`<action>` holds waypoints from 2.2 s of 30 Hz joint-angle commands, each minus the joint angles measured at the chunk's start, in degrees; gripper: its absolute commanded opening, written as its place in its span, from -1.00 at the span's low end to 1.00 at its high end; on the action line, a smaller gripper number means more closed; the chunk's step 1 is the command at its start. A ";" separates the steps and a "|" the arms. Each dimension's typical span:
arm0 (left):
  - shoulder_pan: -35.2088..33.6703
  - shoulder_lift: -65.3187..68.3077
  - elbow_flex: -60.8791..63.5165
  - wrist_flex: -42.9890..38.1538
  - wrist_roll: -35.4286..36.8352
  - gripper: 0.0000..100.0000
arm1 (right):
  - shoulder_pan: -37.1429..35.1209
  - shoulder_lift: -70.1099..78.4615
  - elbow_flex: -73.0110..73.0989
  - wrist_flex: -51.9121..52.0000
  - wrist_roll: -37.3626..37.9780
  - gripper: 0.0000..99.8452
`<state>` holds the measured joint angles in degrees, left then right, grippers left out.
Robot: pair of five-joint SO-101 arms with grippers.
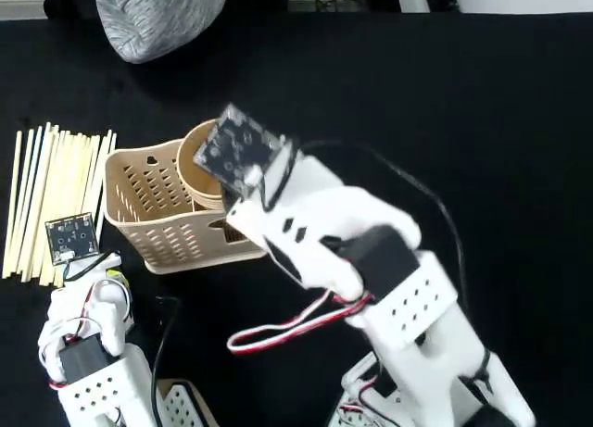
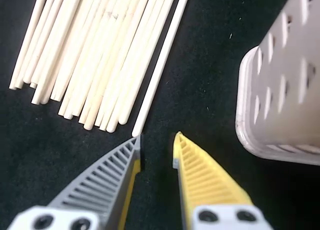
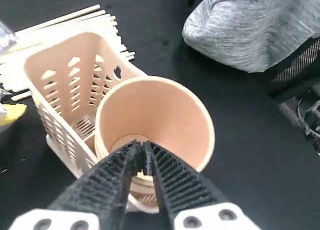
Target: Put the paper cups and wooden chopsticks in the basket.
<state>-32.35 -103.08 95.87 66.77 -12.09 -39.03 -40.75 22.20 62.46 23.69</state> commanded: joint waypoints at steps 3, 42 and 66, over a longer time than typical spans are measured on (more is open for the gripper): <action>0.40 -0.26 0.22 -1.05 -0.53 -0.76 | 5.01 -5.23 22.29 -20.13 0.26 -0.98; -12.18 0.35 -15.69 0.53 -8.62 -0.61 | 22.42 -24.92 -2.51 7.74 -2.99 -0.98; -8.31 51.16 -43.21 -11.60 -6.86 -0.60 | 26.90 -62.64 68.53 -20.04 -7.38 -0.97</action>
<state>-41.67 -69.76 63.60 58.24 -19.30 -12.84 -99.82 85.67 46.55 16.57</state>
